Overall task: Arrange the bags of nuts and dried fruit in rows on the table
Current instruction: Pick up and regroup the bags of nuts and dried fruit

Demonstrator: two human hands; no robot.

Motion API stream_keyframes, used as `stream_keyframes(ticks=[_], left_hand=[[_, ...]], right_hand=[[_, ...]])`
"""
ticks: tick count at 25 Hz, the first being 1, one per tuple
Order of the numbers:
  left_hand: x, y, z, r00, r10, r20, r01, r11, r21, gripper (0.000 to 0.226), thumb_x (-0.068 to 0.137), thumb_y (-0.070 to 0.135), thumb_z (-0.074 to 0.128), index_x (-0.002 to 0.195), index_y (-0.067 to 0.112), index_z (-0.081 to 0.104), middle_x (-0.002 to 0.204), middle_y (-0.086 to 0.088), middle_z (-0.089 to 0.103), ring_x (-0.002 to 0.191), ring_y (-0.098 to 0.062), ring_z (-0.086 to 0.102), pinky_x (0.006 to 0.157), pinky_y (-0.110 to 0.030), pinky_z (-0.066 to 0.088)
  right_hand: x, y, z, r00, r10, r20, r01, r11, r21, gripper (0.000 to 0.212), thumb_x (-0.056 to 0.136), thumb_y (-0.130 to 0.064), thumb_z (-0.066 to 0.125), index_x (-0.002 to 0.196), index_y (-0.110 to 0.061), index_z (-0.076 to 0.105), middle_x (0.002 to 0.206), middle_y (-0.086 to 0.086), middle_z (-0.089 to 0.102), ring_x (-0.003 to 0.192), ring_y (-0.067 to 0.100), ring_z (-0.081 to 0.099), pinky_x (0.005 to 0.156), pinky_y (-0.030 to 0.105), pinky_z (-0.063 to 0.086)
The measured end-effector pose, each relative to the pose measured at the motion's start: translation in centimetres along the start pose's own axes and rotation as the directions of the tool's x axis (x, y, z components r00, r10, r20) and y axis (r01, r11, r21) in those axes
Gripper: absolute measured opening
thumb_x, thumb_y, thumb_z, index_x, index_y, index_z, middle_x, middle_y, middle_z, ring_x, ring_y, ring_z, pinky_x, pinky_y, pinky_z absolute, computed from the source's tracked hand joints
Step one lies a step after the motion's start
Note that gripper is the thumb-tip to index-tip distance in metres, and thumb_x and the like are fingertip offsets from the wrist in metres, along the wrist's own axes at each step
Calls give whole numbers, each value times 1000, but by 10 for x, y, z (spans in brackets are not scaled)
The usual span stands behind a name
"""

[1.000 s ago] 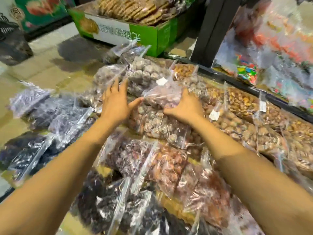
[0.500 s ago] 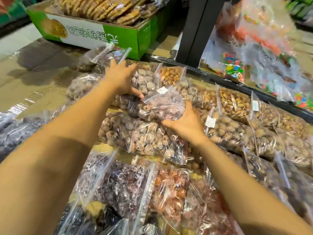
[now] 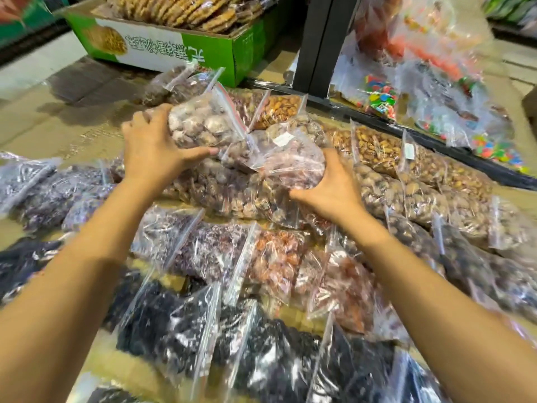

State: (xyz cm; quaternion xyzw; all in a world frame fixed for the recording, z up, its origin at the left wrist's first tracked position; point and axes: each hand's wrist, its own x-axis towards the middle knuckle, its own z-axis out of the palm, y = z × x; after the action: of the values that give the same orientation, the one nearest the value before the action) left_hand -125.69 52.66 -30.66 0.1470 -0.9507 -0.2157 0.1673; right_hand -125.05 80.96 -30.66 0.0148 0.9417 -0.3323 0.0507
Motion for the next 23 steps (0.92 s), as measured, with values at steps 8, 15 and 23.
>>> stream_keyframes(ticks=[8, 15, 23], left_hand=[[-201, -8, -86, 988, -95, -123, 69, 977, -202, 100, 49, 82, 67, 130, 27, 46, 124, -15, 52, 117, -35, 44, 99, -48, 39], [-367, 3, -91, 988, -133, -81, 91, 915, -393, 91, 42, 85, 70, 117, 36, 53, 109, -3, 65, 104, -28, 61, 89, -49, 50], [-468, 69, -79, 995, -74, 63, 93, 908, -408, 90, 48, 72, 72, 125, 29, 51, 119, -11, 53, 114, -33, 47, 95, -49, 44]], right_hand=[[-139, 30, -53, 975, -137, -173, 161, 978, 129, 101, 54, -49, 75, 142, -26, 31, 144, 6, 45, 125, 28, 49, 104, 47, 45], [-309, 112, -56, 987, -83, -134, 110, 972, 208, 93, 50, -52, 80, 131, -26, 42, 124, 1, 61, 110, 25, 60, 92, 44, 53], [-404, 189, -86, 988, 48, -149, 12, 926, 377, 64, 54, -24, 83, 110, -29, 53, 100, -7, 69, 89, 8, 67, 80, 33, 55]])
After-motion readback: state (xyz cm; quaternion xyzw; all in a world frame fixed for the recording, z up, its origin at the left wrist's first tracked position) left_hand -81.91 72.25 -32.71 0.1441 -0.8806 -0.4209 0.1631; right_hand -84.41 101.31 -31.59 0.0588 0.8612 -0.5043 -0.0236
